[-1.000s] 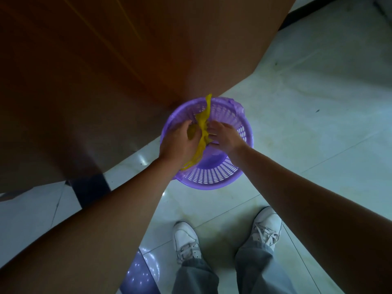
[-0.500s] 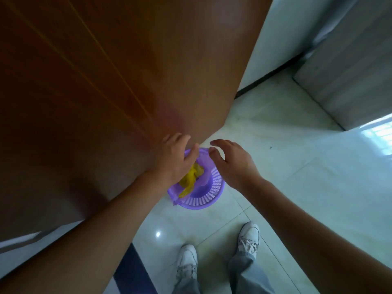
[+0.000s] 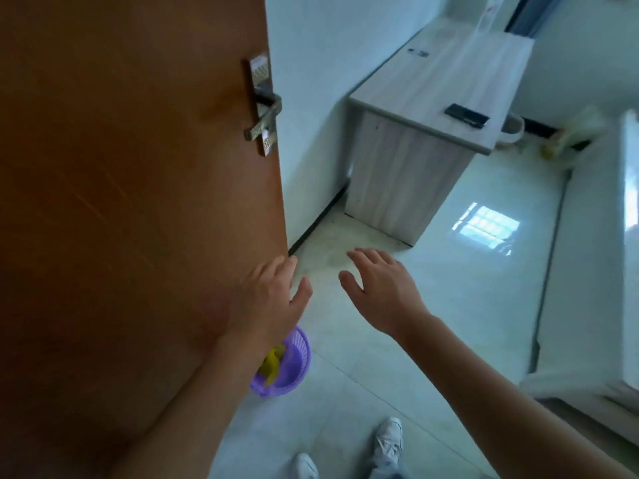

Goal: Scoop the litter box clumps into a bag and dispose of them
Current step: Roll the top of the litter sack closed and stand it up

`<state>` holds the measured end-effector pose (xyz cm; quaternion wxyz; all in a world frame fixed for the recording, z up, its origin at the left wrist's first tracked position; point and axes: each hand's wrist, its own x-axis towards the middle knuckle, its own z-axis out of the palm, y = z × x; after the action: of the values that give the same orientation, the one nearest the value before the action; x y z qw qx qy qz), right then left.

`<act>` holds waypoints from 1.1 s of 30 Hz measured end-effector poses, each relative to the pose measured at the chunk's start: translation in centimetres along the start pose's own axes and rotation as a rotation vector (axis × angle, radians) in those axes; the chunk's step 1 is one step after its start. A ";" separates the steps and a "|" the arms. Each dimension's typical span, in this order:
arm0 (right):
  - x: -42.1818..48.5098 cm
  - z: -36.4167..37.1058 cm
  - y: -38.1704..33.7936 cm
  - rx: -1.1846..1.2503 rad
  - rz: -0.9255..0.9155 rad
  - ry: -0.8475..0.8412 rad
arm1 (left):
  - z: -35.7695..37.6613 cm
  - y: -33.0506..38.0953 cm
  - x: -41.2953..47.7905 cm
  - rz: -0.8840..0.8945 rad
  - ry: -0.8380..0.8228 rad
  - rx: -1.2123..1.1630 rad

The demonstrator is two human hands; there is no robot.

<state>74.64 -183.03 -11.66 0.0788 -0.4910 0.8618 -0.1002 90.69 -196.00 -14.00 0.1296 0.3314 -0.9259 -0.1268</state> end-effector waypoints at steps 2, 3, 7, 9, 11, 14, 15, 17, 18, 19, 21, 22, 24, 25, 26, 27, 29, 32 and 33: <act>-3.1 -2.8 0.6 0.011 0.072 0.054 | -1.9 3.5 -0.4 0.087 -0.007 0.010; -4.8 -4.1 1.0 0.011 0.107 0.073 | -2.7 5.4 -0.5 0.142 -0.018 0.012; -9.9 -6.3 2.4 0.006 0.199 0.115 | -3.6 10.6 -0.4 0.276 -0.032 0.054; -12.1 -7.3 3.7 0.021 0.253 0.131 | -3.8 13.2 -0.6 0.322 -0.056 0.068; -14.1 -8.1 5.3 0.018 0.292 0.145 | -3.9 15.5 -1.0 0.365 -0.052 0.092; -16.5 -9.6 7.7 0.006 0.337 0.166 | -4.2 19.1 -1.9 0.407 -0.066 0.080; -17.2 -10.0 8.5 0.002 0.354 0.175 | -4.1 20.1 -2.2 0.422 -0.067 0.083; -18.4 -10.7 10.0 0.001 0.380 0.196 | -4.0 22.1 -2.6 0.445 -0.078 0.100; -18.9 -10.8 10.6 -0.001 0.391 0.200 | -3.8 22.9 -2.8 0.452 -0.083 0.109; -19.2 -10.8 11.3 -0.006 0.397 0.200 | -3.6 23.6 -2.9 0.455 -0.085 0.120; -19.7 -10.6 12.2 -0.001 0.398 0.182 | -3.2 24.6 -3.2 0.461 -0.096 0.140; -19.9 -10.4 12.6 0.003 0.395 0.174 | -2.9 24.9 -3.4 0.465 -0.091 0.151; -19.9 -9.7 13.2 0.007 0.383 0.160 | -2.4 25.3 -3.6 0.469 -0.084 0.179; -19.9 -9.5 13.4 0.009 0.379 0.148 | -2.2 25.4 -3.6 0.466 -0.104 0.188; -19.9 -9.2 13.4 0.012 0.377 0.136 | -2.0 25.4 -3.6 0.465 -0.116 0.195; -19.9 -8.9 13.4 0.016 0.376 0.132 | -1.7 25.4 -3.5 0.465 -0.115 0.198; -19.6 -8.7 13.4 0.019 0.371 0.132 | -1.3 25.4 -3.0 0.465 -0.119 0.200; -18.1 -8.8 14.0 -0.007 0.388 0.132 | -0.3 25.4 -1.2 0.489 -0.115 0.196; -17.4 -8.8 14.3 -0.021 0.401 0.126 | 0.0 25.4 -0.4 0.500 -0.111 0.193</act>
<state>69.51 -160.06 -6.02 0.0380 -0.3032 0.9464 -0.1042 76.21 -176.71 -5.93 0.0735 0.0959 -0.9925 -0.0201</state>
